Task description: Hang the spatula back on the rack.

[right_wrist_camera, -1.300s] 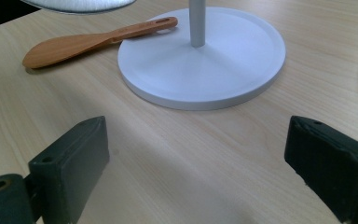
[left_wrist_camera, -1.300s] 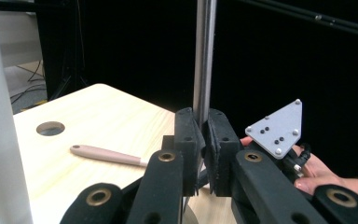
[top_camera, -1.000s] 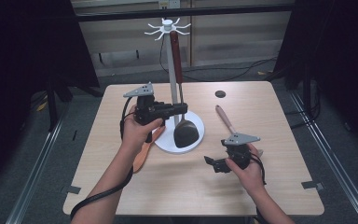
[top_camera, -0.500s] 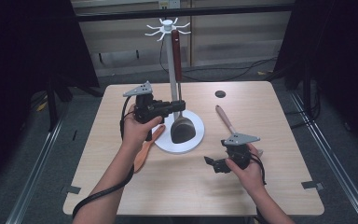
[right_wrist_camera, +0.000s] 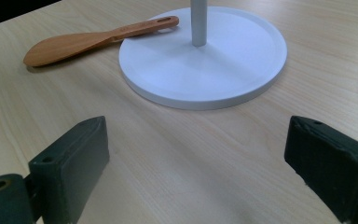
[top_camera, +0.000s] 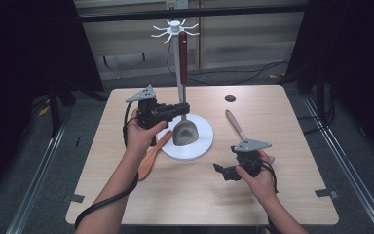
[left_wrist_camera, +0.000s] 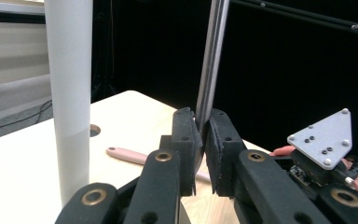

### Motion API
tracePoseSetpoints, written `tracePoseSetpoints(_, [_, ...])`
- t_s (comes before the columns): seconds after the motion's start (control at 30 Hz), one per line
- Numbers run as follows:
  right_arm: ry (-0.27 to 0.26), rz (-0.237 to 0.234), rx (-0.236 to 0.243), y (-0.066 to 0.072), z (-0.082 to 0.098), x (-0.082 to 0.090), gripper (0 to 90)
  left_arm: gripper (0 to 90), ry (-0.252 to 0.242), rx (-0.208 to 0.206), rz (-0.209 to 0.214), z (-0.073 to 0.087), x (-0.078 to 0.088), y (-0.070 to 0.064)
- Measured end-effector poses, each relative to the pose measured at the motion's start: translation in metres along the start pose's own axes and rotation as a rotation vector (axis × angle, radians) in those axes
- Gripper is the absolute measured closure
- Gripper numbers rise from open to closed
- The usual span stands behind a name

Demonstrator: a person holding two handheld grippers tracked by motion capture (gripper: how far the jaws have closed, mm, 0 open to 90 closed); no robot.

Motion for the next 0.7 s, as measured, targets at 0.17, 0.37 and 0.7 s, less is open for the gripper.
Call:
tracePoseSetpoints(0.17, [0.001, -0.002, 0.005, 0.0004, 0.0002, -0.0005, 6.0, 82.5, -0.005, -0.008, -0.017, 0.0004, -0.0032, 0.0013])
tracePoseSetpoints(0.37, [0.004, 0.000, 0.002, 0.0000, 0.0006, 0.0002, 6.0, 82.2, -0.006, -0.021, -0.046, -0.0001, -0.0050, 0.0028])
tracePoseSetpoints(0.7, [-0.001, 0.004, 0.002, -0.0006, -0.0002, 0.0012, 6.0, 80.9, -0.016, -0.003, -0.049, 0.0008, -0.0049, 0.0056])
Point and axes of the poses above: each handheld gripper's, and its own axes: x roughly backward along the jaws, z roughly out of its underside, y roughly to its left, the point moved 5 cm from there along -x, roughly forward along the jaws, and after that the axes turned 5 degrees about x, right-handed, at the moved point
